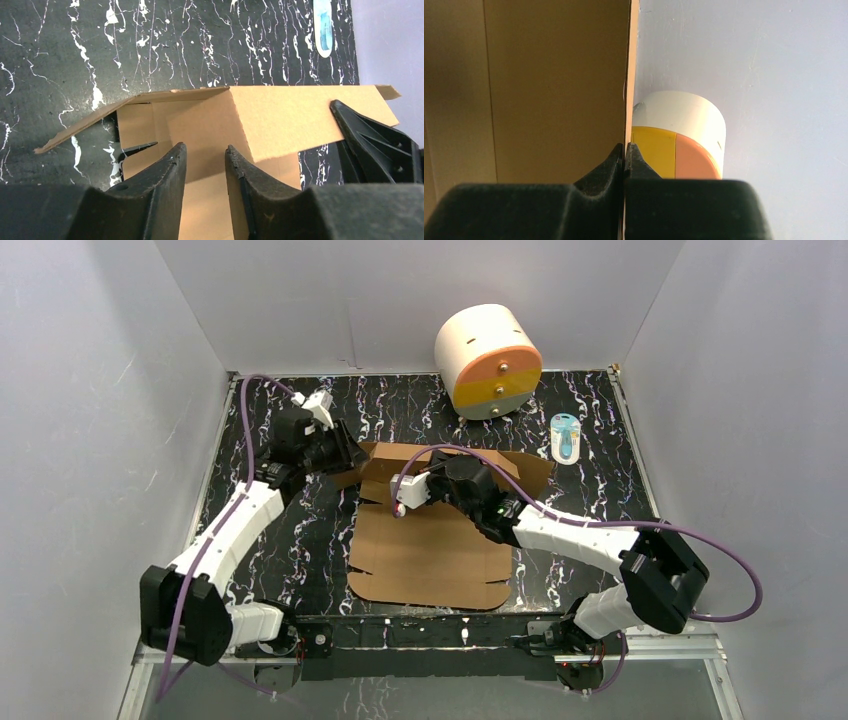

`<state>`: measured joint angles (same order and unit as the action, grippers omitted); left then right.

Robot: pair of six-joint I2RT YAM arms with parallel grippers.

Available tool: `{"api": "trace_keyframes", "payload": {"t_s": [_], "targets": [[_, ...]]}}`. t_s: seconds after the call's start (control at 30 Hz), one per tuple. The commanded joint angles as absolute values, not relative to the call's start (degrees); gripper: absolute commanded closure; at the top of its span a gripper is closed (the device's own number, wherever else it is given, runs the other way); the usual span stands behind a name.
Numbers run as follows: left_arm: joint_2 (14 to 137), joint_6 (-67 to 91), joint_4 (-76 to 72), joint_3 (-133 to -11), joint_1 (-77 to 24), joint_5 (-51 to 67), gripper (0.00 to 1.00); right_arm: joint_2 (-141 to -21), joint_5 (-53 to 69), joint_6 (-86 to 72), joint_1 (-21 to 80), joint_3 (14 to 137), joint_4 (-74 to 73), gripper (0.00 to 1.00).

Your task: Fold the paper box

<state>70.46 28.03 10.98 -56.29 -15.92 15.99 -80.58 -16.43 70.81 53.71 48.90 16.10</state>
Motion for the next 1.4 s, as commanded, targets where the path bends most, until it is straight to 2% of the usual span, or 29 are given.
{"api": "trace_keyframes", "payload": {"t_s": [0.0, 0.23, 0.53, 0.83, 1.13, 1.37], "targets": [[72.49, 30.03, 5.97, -55.61, -17.96, 13.98, 0.69, -79.68, -16.82, 70.21, 53.96, 47.81, 12.98, 1.0], [72.75, 33.17, -2.48, -50.75, -20.3, 13.24, 0.72, -80.04, -20.35, 74.97, 54.9, 44.28, 19.77, 1.0], [72.24, 35.21, -13.2, -43.86, -20.65, 12.85, 0.72, -82.0, -26.7, 86.94, 58.5, 34.82, 39.56, 1.0], [72.19, 35.33, -19.36, -37.47, -20.75, 11.06, 0.71, -84.63, -28.74, 89.77, 59.24, 33.51, 44.41, 1.0], [67.04, 36.17, -19.9, -30.74, -20.78, 0.86, 0.61, -84.97, -27.84, 89.03, 59.32, 33.2, 45.11, 1.0], [71.4, 37.23, -23.94, -28.74, -20.79, -2.45, 0.55, -84.83, -27.53, 88.93, 59.41, 33.37, 45.08, 1.0]]}}
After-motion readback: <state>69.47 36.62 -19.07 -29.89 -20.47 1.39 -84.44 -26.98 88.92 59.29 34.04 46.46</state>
